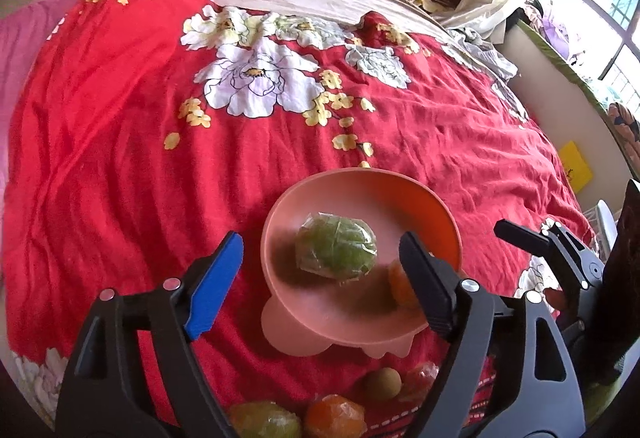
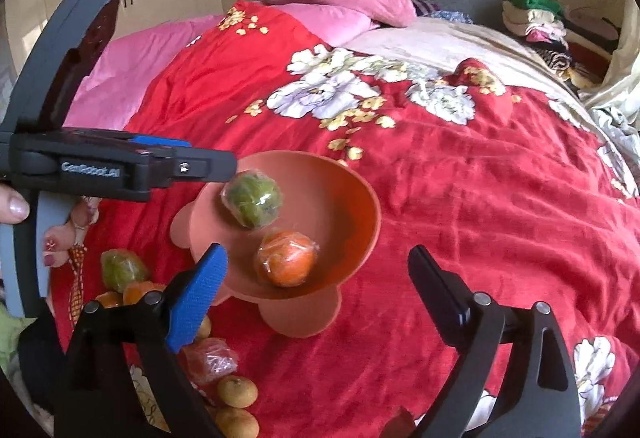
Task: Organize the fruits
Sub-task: 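Open both tools to release the fruits in the bowl and lift away, then move both open tools back toward the remaining wrapped fruits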
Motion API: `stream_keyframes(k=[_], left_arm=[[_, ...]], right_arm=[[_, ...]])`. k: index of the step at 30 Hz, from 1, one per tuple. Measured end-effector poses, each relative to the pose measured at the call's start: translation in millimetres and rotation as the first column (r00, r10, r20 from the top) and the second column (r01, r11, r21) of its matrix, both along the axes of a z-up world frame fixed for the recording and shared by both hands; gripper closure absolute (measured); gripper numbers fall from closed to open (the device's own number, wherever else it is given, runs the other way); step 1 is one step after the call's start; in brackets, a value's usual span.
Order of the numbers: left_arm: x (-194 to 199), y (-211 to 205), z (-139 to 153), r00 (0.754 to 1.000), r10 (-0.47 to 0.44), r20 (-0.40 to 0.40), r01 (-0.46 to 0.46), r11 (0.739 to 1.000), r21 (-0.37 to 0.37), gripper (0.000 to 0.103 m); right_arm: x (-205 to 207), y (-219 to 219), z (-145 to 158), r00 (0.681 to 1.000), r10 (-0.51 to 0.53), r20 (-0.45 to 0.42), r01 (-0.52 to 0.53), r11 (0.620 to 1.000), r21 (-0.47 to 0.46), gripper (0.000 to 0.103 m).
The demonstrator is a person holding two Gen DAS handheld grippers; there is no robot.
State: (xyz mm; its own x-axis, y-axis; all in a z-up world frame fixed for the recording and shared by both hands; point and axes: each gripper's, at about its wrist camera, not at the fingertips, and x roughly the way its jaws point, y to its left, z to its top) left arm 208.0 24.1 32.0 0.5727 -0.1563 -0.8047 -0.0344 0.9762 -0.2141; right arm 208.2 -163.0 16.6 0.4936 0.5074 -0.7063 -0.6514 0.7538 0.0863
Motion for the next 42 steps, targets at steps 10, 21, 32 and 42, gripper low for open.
stream_keyframes(k=[10, 21, 32, 42], left_arm=[[-15.3, 2.2, 6.1, 1.0, 0.007, 0.027, -0.006, 1.0, -0.001, 0.02], [-34.6, 8.2, 17.6, 0.997, 0.03, 0.075, -0.03, 1.0, 0.005, 0.01], [-58.2, 10.6, 24.5, 0.993, 0.042, 0.11, -0.045, 0.999, 0.029, 0.01], [-80.9, 6.3, 21.9, 0.991, 0.045, 0.126, -0.053, 0.997, 0.063, 0.01]], right_arm=[[-1.9, -9.8, 5.8, 0.999, -0.035, -0.001, 0.035, 0.999, 0.031, 0.006], [-21.7, -14.4, 22.7, 0.996, -0.052, 0.071, 0.048, 0.997, 0.059, 0.005], [-41.5, -13.6, 29.4, 0.995, -0.041, 0.092, 0.034, 0.997, 0.075, 0.005], [-62.4, -10.0, 30.1, 0.995, -0.017, 0.098, 0.01, 0.997, 0.077, 0.005]])
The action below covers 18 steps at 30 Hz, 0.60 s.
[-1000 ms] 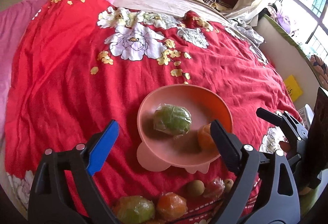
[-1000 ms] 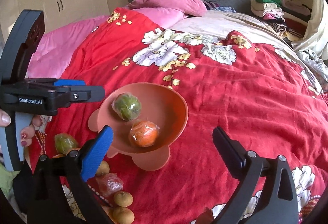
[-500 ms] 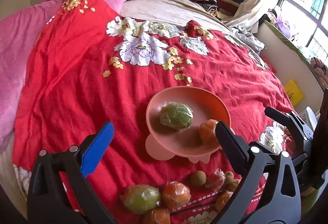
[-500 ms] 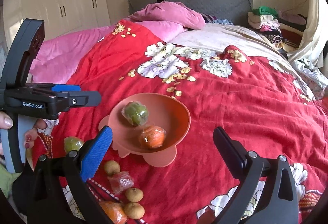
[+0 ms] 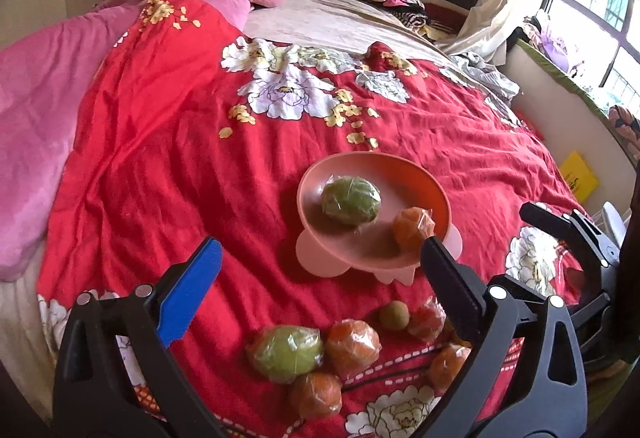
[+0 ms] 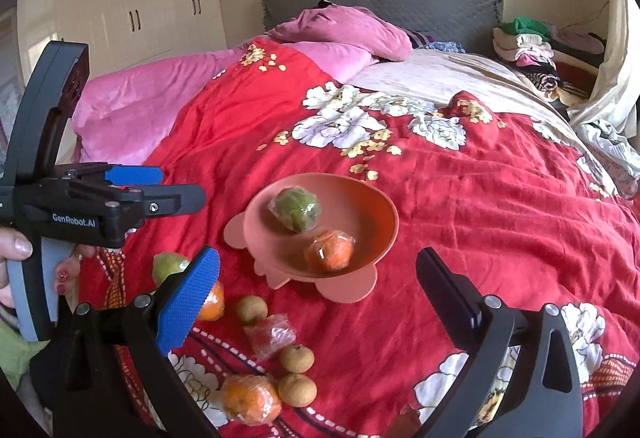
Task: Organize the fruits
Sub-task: 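Move both open tools back toward the remaining wrapped fruits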
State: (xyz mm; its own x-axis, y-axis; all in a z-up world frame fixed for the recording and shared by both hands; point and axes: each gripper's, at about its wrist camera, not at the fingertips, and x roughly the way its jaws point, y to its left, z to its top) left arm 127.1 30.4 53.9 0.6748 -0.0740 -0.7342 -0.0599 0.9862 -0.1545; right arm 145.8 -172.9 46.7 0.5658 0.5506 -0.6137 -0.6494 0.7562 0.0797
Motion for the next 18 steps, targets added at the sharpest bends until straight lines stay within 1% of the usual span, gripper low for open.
stream_keyframes(k=[11, 18], left_arm=[[-14.0, -6.7, -7.6, 1.0, -0.017, -0.012, 0.018, 1.0, 0.011, 0.01], [-25.2, -9.8, -15.9, 0.999, -0.024, -0.026, 0.025, 0.999, 0.045, 0.01]], right_arm=[[-20.5, -0.2, -5.3, 1.0, 0.001, -0.017, -0.001, 1.0, -0.005, 0.004], [-31.2, -0.8, -12.2, 0.999, 0.003, -0.041, -0.003, 1.0, -0.017, 0.004]])
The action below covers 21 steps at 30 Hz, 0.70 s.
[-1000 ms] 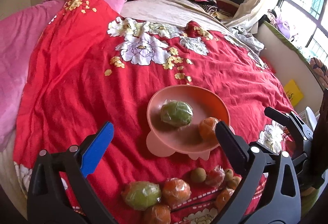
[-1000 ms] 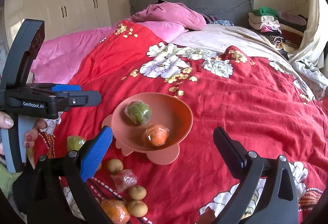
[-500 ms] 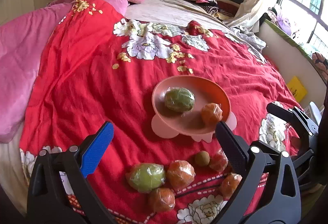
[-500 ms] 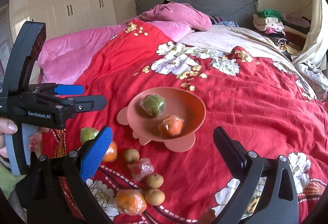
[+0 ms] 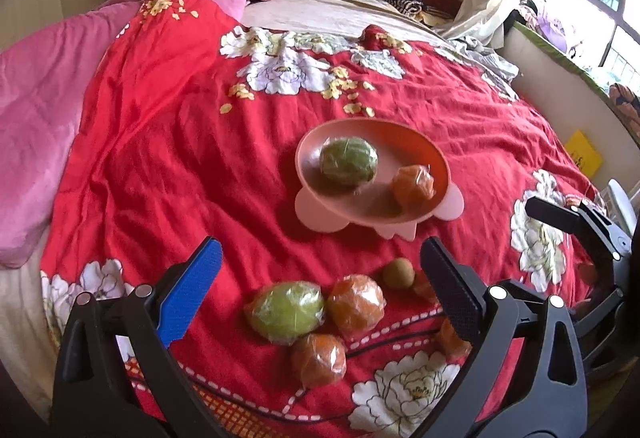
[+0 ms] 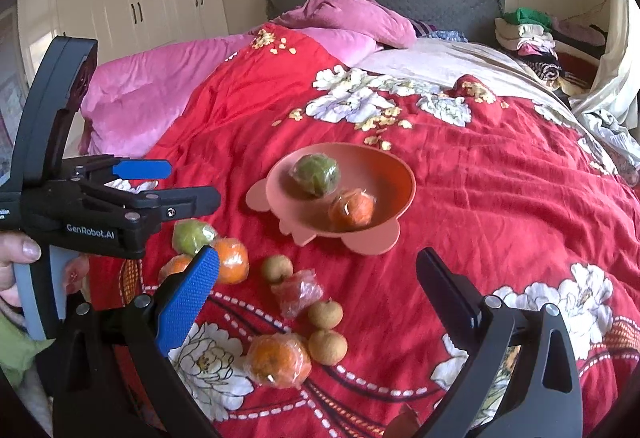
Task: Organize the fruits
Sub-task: 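Move both open tools back toward the remaining wrapped fruits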
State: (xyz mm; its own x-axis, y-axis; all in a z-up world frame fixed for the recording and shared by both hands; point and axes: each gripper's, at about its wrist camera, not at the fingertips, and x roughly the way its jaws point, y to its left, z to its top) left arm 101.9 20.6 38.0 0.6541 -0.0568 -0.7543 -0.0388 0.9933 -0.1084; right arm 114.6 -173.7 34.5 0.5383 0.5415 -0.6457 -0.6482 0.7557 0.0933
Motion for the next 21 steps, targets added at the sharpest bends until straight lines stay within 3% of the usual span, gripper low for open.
stream_keyframes(k=[21], left_arm=[[-36.9, 8.8, -13.1, 1.0, 0.015, -0.025, -0.015, 1.0, -0.001, 0.01]], right_arm=[[-29.4, 0.5, -15.2, 0.999, -0.004, -0.044, 0.003, 0.999, -0.04, 0.005]])
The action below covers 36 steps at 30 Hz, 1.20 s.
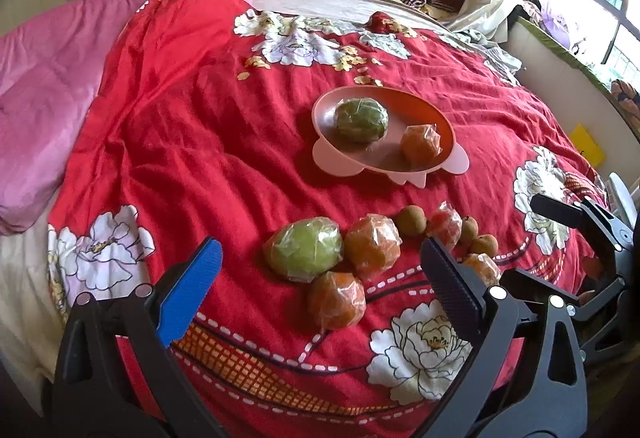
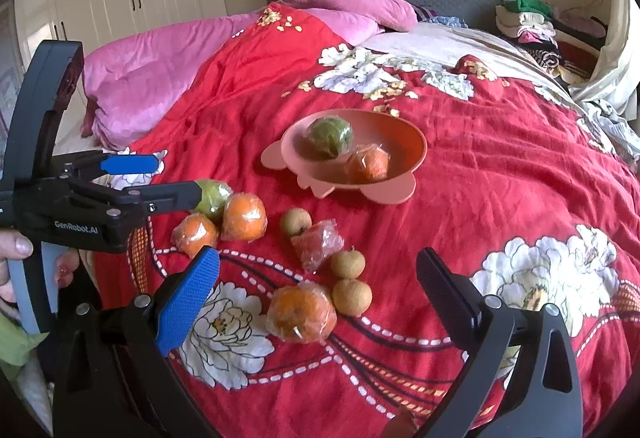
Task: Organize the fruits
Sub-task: 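Move both open tools back toward the remaining wrapped fruits, then grasp a wrapped orange with the left tool while the right tool grasps another wrapped orange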
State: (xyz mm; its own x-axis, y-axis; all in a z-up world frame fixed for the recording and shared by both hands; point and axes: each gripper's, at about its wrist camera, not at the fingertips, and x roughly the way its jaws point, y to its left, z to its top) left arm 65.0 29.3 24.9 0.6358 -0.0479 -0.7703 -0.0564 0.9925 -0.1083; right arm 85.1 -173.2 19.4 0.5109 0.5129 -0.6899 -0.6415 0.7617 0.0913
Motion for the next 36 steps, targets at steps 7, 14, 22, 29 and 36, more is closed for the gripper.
stream_keyframes(k=[7, 14, 22, 29, 36], left_arm=[[-6.7, 1.5, -4.2, 1.0, 0.001, -0.012, -0.001, 1.0, 0.0, 0.01], [-14.0, 1.7, -10.6, 1.0, 0.002, -0.027, -0.001, 1.0, 0.009, 0.01], [-18.1, 0.0, -18.9, 0.999, -0.005, -0.049, 0.004, 1.0, -0.01, 0.01], [-21.6, -5.1, -24.1, 0.998, -0.024, -0.056, 0.023, 1.0, -0.019, 0.01], [-23.4, -9.6, -25.4, 0.997, -0.058, -0.052, 0.057, 0.998, -0.037, 0.017]], right_arm=[[-6.2, 1.1, -4.6, 1.0, 0.001, -0.019, -0.001, 1.0, -0.008, 0.005], [-11.3, 0.8, -8.1, 0.999, -0.002, -0.034, 0.002, 1.0, -0.014, 0.004], [-14.0, -1.8, -15.6, 0.998, -0.019, -0.063, 0.017, 0.999, -0.027, 0.004], [-17.9, -3.3, -22.9, 0.996, -0.024, -0.088, 0.02, 0.999, -0.038, 0.005], [-20.3, -5.3, -30.0, 0.993, -0.035, -0.115, 0.031, 0.999, -0.039, 0.005]])
